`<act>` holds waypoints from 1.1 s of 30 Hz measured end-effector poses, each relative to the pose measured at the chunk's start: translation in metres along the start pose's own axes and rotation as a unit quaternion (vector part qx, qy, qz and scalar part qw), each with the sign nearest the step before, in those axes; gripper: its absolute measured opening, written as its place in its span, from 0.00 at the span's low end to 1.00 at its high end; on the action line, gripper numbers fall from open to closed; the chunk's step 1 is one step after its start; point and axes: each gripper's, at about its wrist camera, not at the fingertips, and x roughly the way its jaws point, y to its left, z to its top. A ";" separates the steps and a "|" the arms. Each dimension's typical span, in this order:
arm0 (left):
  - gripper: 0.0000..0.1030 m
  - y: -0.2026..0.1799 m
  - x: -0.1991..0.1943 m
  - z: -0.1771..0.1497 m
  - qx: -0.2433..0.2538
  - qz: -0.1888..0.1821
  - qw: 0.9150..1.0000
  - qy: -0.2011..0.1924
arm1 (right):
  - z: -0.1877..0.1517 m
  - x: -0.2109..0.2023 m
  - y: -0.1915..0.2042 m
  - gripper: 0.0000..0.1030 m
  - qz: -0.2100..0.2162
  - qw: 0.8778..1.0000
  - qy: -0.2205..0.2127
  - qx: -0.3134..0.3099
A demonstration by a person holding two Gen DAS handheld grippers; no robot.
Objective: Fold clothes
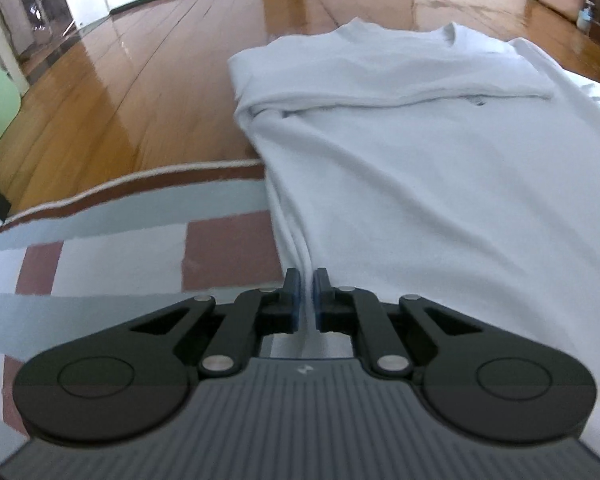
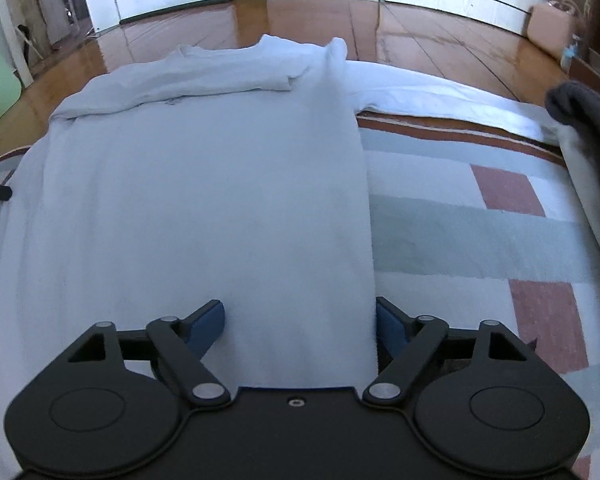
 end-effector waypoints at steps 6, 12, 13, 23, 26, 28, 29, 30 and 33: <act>0.07 -0.006 -0.008 -0.005 0.021 0.034 0.999 -0.002 | 0.001 0.003 0.001 0.86 -0.001 1.000 -0.001 -0.006; 0.23 0.005 -0.026 -0.010 0.008 0.064 0.998 0.016 | -0.001 0.003 -0.002 0.89 0.002 1.000 -0.003 -0.016; 0.24 0.012 -0.028 -0.012 -0.003 0.047 0.999 0.026 | -0.002 0.003 -0.002 0.89 0.002 1.000 -0.003 -0.017; 0.29 0.012 -0.029 -0.031 -0.038 -0.095 0.994 0.048 | -0.005 0.001 -0.003 0.93 0.014 0.999 -0.007 -0.031; 0.08 0.001 -0.034 -0.031 0.008 -0.039 0.998 0.046 | -0.007 0.000 -0.003 0.93 0.013 0.999 -0.007 -0.030; 0.08 0.007 -0.040 -0.035 -0.003 -0.002 0.999 0.049 | -0.009 -0.003 -0.003 0.93 0.010 0.999 -0.003 -0.030; 0.08 0.013 -0.042 -0.037 -0.016 0.008 0.998 0.052 | -0.012 -0.005 -0.004 0.93 0.010 1.000 -0.001 -0.029; 0.08 0.019 -0.044 -0.038 -0.030 0.012 0.998 0.057 | -0.014 -0.007 -0.005 0.94 0.009 1.000 0.000 -0.029; 0.07 0.022 -0.048 -0.045 -0.005 0.102 0.992 0.076 | -0.023 -0.014 -0.010 0.95 0.010 1.000 -0.001 -0.029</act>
